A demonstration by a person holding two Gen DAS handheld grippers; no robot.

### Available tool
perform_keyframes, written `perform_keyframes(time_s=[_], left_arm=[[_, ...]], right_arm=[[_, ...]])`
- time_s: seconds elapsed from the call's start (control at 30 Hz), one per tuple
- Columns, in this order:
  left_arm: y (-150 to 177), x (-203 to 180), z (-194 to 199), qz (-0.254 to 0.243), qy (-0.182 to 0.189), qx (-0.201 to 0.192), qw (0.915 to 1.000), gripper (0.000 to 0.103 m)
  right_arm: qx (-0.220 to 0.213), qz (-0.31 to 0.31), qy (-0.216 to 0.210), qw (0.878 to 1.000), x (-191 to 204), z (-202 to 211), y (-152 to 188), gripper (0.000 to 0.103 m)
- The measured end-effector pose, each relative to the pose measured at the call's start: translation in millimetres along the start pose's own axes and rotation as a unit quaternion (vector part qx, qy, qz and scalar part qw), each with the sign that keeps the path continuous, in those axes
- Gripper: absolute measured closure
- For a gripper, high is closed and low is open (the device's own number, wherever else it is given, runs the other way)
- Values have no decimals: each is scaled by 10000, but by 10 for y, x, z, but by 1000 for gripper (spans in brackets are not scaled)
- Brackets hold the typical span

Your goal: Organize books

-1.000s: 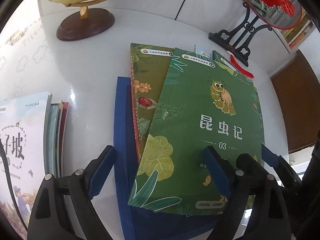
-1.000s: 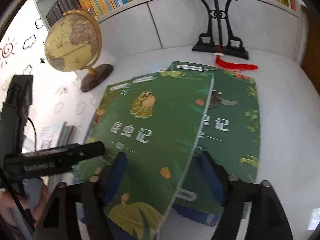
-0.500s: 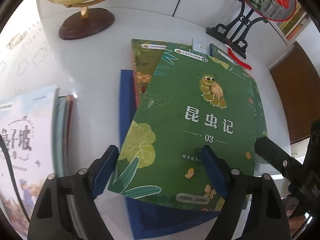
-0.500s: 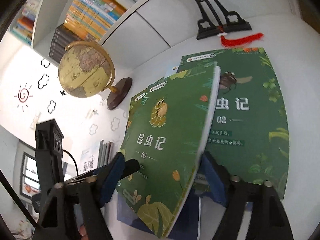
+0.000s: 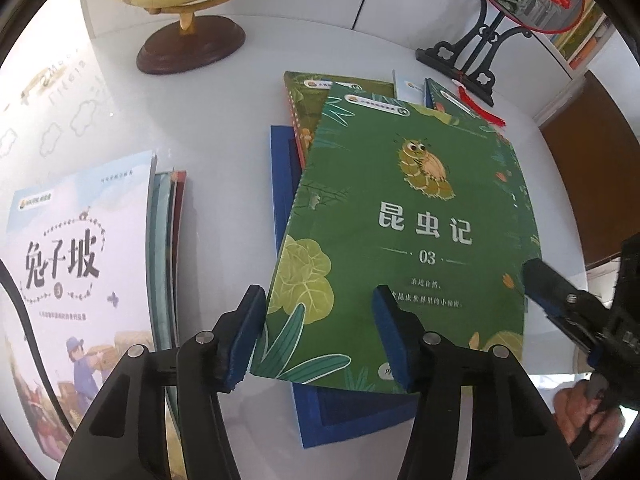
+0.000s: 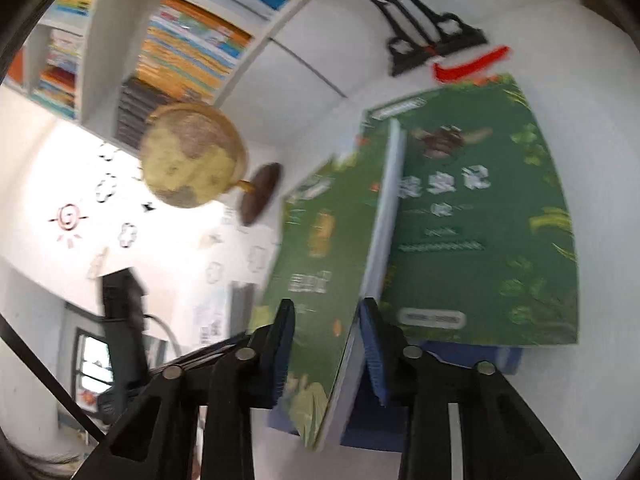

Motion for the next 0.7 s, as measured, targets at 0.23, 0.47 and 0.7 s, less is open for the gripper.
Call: perform_keyframes(time_s=[0.23, 0.47, 0.7], left_arm=[[61, -8, 23, -51, 220, 38, 9997, 55], [-226, 139, -106, 318, 673, -87, 9972, 50], [-258, 101, -130, 394, 739, -146, 9964, 48]], right_arm=[[277, -206, 380, 9987, -168, -68, 141, 74], [315, -608, 192, 9975, -349, -135, 174, 70], [94, -114, 291, 9995, -143, -133, 225, 85]])
Point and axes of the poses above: each gripper's, at about its wrist camera, not at the fingertips, and z roughly against the way its jaws point, x to its left, y to its underside, the point moved 4 cm from there along -z, roughly the way its jaws point, and after that the axes turned 8 degrees about x, right-handed, at the moved point
